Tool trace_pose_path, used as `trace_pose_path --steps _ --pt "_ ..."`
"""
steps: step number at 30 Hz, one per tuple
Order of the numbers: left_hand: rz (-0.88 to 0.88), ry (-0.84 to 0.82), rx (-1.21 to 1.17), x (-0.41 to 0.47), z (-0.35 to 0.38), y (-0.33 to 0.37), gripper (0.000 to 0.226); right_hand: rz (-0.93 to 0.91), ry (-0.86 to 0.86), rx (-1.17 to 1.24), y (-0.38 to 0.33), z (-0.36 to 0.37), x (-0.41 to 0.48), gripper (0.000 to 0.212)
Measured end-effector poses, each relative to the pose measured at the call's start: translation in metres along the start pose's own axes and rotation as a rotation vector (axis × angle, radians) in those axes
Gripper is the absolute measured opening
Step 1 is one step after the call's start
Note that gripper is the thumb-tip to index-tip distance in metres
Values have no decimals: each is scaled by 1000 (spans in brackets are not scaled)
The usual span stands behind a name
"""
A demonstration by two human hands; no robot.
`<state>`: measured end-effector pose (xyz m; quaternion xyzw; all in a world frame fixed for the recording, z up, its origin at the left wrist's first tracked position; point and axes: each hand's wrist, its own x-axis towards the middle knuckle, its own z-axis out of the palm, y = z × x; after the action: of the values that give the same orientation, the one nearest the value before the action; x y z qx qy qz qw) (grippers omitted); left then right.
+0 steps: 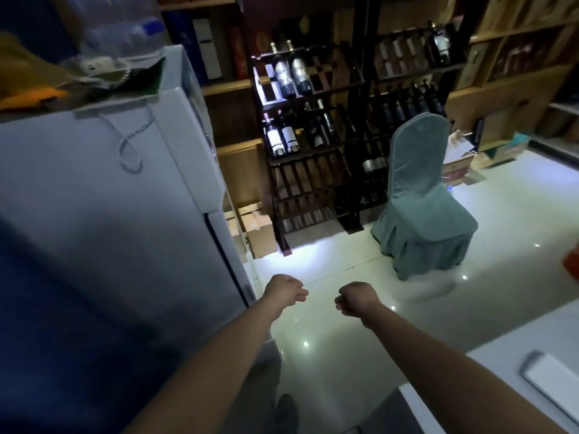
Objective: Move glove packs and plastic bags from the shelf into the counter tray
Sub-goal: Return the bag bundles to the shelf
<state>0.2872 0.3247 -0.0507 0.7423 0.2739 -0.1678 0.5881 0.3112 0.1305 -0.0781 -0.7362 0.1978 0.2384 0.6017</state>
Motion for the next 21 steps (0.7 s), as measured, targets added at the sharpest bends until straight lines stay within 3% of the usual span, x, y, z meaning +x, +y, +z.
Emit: trace_pose_path --steps 11,17,21 --pt "88 -380 292 166 74 137 19 132 332 264 -56 -73 120 9" --pt "59 -593 406 206 171 206 13 163 509 411 -55 -155 161 9" --pt "65 -650 463 232 247 237 23 196 578 520 -41 -219 193 9"
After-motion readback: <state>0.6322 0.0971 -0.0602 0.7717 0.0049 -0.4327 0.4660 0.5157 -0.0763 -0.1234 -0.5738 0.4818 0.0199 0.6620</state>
